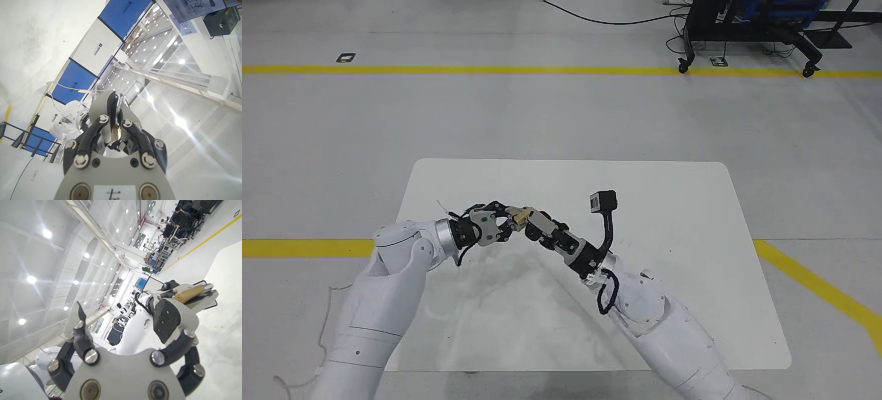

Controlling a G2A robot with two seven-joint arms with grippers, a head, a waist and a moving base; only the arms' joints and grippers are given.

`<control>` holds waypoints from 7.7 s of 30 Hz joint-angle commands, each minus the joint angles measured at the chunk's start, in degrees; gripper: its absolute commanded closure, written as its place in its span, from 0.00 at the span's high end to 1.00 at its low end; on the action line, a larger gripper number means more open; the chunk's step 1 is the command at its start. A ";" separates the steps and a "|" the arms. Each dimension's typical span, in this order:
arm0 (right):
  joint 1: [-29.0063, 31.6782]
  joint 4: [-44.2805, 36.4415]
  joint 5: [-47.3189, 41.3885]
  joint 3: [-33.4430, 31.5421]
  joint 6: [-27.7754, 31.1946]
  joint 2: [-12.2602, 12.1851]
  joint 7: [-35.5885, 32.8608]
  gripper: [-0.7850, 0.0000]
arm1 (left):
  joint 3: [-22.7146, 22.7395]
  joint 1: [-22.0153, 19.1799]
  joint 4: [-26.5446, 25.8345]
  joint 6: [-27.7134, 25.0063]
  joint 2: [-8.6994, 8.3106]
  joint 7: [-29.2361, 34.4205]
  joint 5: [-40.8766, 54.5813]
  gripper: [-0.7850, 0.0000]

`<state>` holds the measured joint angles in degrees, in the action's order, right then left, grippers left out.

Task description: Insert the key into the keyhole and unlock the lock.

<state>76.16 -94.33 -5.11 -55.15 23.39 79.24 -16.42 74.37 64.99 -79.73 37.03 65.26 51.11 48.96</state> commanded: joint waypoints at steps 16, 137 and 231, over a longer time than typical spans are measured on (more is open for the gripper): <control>0.58 2.53 -32.74 -3.33 -13.83 -1.07 -24.02 0.54 | 1.52 3.79 -7.86 -16.91 -0.91 -4.34 -9.33 0.00; -9.48 6.46 19.68 -13.63 19.05 -6.12 -39.51 0.71 | -0.54 -0.23 -6.17 -28.65 -6.09 27.33 -25.11 0.00; -5.69 6.87 -2.26 -21.98 7.89 -12.82 -38.50 1.00 | -40.71 -22.35 6.45 -22.28 4.16 2.92 -47.38 0.09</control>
<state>70.47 -87.46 -7.36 -77.13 31.28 66.41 -54.92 34.05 42.99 -73.60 14.55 69.13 54.69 2.05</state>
